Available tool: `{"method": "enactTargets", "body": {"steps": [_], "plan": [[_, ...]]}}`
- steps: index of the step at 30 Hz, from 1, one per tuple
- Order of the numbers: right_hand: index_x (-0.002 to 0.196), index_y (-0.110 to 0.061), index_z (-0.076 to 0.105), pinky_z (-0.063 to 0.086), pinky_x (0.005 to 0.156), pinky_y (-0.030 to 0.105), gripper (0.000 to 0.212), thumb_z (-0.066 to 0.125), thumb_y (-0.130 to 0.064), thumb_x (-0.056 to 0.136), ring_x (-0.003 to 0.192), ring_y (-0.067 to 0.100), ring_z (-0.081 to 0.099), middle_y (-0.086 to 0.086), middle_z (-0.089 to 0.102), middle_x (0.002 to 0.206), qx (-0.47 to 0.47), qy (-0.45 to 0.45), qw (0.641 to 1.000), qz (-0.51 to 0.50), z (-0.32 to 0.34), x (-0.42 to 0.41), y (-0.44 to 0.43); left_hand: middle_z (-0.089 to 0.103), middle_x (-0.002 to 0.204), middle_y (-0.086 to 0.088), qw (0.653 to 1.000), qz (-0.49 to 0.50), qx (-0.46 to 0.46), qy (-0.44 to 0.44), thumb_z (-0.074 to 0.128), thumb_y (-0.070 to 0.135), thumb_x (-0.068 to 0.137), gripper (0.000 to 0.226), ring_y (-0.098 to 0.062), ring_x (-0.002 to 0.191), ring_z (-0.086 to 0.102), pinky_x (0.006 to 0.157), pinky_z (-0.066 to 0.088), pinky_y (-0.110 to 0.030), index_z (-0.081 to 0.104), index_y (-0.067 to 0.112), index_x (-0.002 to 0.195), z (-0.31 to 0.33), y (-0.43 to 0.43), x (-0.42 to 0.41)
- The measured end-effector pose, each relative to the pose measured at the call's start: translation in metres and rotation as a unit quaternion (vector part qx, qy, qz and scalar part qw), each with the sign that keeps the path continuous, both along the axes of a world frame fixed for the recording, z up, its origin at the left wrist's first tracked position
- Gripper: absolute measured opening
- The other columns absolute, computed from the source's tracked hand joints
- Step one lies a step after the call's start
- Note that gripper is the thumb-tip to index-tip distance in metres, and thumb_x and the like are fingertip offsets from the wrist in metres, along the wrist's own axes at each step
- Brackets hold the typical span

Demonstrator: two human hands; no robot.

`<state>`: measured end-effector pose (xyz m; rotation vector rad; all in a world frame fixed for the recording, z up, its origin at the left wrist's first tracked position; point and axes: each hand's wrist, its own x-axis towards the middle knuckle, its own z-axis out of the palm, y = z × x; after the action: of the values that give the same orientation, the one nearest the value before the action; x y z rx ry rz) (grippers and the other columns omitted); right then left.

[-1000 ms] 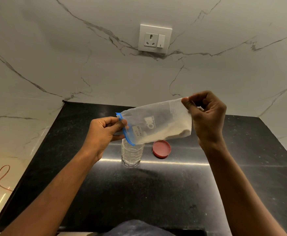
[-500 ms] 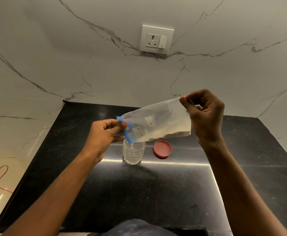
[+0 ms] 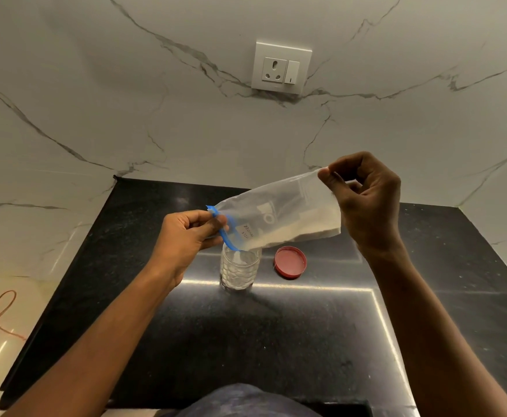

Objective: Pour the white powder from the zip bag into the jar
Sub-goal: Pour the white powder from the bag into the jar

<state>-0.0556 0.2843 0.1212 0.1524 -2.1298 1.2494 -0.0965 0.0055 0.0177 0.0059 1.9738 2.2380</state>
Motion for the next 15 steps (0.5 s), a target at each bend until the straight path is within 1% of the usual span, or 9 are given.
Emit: {"method": "enactTargets", "body": {"steps": [4,7,12,15], "plan": [[0.095,-0.016,0.067,0.062,0.066,0.043,0.013,0.079,-0.013,0.093,0.078,0.009,0.068,-0.006,0.070,0.087,0.010,-0.002,1.000,-0.001,0.0011,-0.0005,-0.0010,0.084,0.101,-0.001,1.000,-0.001,-0.004,0.003,0.080,0.021,0.087,0.021,-0.019,0.098,0.082,0.079,0.068,-0.033,0.082,0.013,0.106,-0.0002,-0.0001,-0.0009],[0.095,-0.015,0.067,0.061,0.066,0.046,0.013,0.080,-0.013,0.093,0.078,0.008,0.067,-0.006,0.069,0.087,-0.002,-0.001,1.000,-0.003,0.0034,-0.0008,0.0006,0.084,0.100,0.002,1.000,0.006,-0.018,0.003,0.080,0.020,0.089,0.018,-0.016,0.097,0.081,0.079,0.068,-0.031,0.082,0.015,0.106,0.0002,0.0015,-0.0015],[0.096,-0.014,0.068,0.062,0.067,0.047,0.013,0.080,-0.012,0.093,0.079,0.007,0.068,-0.007,0.069,0.087,0.002,-0.011,1.000,-0.003,0.0064,-0.0008,0.0015,0.084,0.099,0.008,0.999,0.005,-0.038,0.006,0.082,0.031,0.081,0.024,-0.010,0.096,0.080,0.076,0.067,-0.028,0.082,0.021,0.102,0.0027,0.0025,0.0005],[0.095,-0.015,0.068,0.062,0.067,0.045,0.012,0.080,-0.013,0.093,0.079,0.006,0.068,-0.007,0.070,0.087,0.011,-0.014,1.000,0.000,0.0075,0.0000,-0.0006,0.084,0.099,0.008,0.999,0.010,-0.047,0.005,0.081,0.030,0.084,0.020,-0.010,0.095,0.079,0.076,0.064,-0.028,0.082,0.022,0.102,0.0025,0.0031,0.0015]]}}
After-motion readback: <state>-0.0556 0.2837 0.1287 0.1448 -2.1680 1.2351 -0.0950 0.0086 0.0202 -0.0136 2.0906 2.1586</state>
